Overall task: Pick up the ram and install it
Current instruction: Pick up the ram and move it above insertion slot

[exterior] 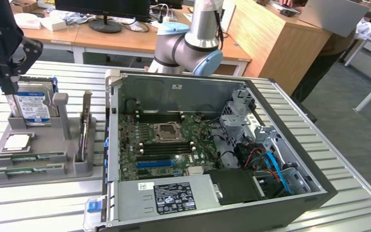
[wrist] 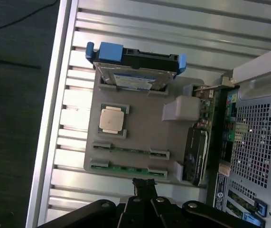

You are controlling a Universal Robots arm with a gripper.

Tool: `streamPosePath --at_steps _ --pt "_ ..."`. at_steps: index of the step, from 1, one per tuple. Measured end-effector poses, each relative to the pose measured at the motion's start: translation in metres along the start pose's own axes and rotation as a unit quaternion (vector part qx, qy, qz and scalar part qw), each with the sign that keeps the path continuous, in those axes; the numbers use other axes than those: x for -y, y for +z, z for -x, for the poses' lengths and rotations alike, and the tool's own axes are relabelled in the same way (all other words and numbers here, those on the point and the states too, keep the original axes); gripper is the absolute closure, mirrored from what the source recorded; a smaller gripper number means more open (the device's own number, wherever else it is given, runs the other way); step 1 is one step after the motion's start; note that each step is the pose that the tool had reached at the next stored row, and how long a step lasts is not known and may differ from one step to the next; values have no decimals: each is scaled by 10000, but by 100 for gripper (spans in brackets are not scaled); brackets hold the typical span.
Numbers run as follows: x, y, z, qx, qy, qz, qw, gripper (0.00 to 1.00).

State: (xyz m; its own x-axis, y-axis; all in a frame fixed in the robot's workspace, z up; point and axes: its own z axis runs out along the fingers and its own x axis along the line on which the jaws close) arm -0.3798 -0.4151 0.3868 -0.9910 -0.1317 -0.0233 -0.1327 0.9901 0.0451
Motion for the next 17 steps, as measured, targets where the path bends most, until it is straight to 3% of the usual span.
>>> streamPosePath --at_steps 4,8,13,17 --pt "0 0 0 -17 -367 9 9993 90" --pt "0 0 0 -33 -725 17 9974 90" --pt "0 0 0 -53 -1178 27 9930 90" --pt "0 0 0 -70 -1542 36 9880 90"
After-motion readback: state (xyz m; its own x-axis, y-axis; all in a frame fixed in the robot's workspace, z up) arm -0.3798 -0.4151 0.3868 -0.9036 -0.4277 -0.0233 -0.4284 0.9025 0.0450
